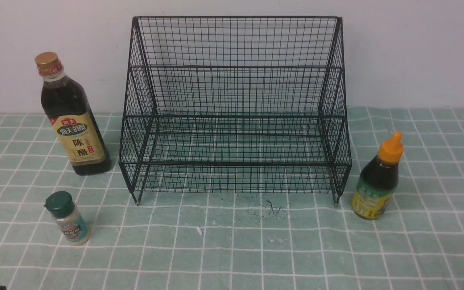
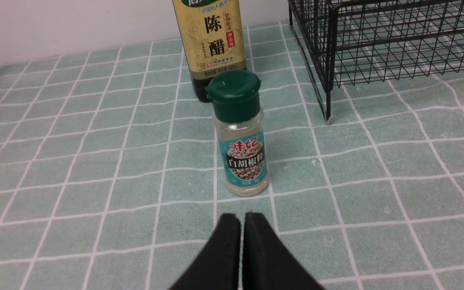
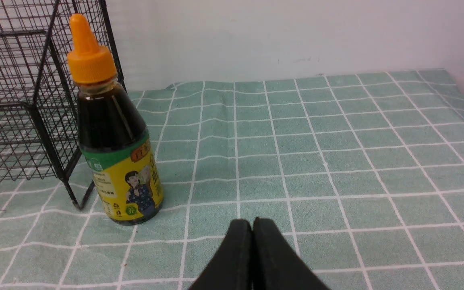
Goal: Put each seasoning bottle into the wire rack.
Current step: Use the right arm to grab the condiment bottle closest to it
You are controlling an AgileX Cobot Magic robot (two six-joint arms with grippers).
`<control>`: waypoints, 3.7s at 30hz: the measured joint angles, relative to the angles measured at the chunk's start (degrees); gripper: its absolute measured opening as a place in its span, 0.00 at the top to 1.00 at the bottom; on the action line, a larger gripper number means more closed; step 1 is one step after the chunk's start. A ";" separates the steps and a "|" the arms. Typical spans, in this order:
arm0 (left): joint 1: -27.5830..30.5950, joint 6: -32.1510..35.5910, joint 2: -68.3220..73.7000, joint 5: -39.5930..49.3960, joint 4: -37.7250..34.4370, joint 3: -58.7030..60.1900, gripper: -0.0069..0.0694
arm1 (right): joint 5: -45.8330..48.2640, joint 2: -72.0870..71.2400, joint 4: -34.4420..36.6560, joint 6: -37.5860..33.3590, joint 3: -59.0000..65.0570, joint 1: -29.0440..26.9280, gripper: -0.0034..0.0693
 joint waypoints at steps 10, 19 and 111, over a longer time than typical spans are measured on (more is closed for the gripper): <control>0.00 0.00 0.00 0.00 0.00 0.00 0.92 | 0.00 0.00 0.00 0.00 0.00 0.00 0.97; 0.00 0.00 0.00 0.00 0.00 0.00 0.92 | -0.06 0.00 -0.35 -0.05 0.00 0.00 0.97; 0.00 0.00 0.00 0.17 0.00 0.00 0.92 | 49.18 99.69 6.32 -7.00 -88.46 13.93 0.51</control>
